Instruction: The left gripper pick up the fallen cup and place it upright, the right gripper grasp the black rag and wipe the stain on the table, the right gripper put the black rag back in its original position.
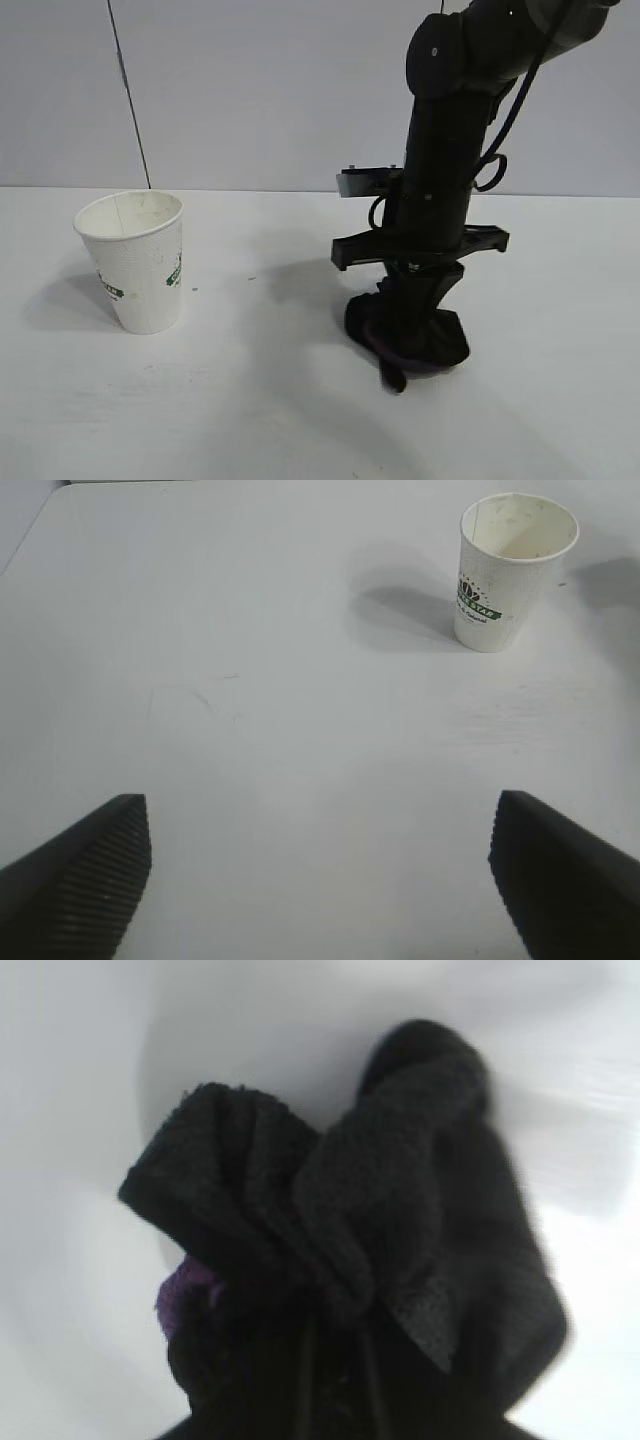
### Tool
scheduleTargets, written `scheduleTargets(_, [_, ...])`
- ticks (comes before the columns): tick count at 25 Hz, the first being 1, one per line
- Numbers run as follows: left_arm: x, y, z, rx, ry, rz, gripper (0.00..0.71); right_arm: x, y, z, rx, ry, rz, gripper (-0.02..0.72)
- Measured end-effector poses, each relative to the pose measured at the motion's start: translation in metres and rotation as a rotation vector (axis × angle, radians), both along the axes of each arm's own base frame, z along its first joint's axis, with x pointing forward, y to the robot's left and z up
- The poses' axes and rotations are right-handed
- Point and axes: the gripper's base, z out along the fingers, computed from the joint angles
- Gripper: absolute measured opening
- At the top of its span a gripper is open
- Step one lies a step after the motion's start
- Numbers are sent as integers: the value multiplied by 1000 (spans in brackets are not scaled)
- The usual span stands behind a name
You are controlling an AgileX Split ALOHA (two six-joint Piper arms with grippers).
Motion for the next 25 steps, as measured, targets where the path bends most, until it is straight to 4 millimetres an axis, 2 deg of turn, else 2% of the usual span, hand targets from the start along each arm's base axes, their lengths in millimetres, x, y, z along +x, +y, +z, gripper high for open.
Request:
scheduleTargets(4, [0, 0, 0, 0, 0, 0, 659, 2, -6, 10, -40, -44, -12, 28])
scheduleTargets(6, [0, 0, 0, 0, 0, 0, 659, 3, -5, 10, -26, -51, -21, 71])
scheduleTargets(8, [0, 0, 0, 0, 0, 0, 659, 3, -4, 10, -17, -58, -25, 188])
scheduleTargets(11, [0, 0, 0, 0, 0, 0, 659, 5, -3, 10, -4, -76, -44, 473])
scheduleTargets(12, [0, 0, 0, 0, 0, 0, 659, 5, -3, 10, -2, -80, -48, 524])
scheduleTargets(14, [0, 0, 0, 0, 0, 0, 659, 6, -2, 11, 6, -95, -61, 566])
scheduleTargets(17, [0, 0, 0, 0, 0, 0, 659, 9, -6, 19, 26, -130, -105, 567])
scheduleTargets(19, [0, 0, 0, 0, 0, 0, 659, 13, -18, 32, 44, -166, -152, 567])
scheduleTargets(21, [0, 0, 0, 0, 0, 0, 659, 18, -39, 53, 56, -218, -205, 567])
scheduleTargets(25, [0, 0, 0, 0, 0, 0, 659, 24, -110, 92, 27, -317, -345, 567])
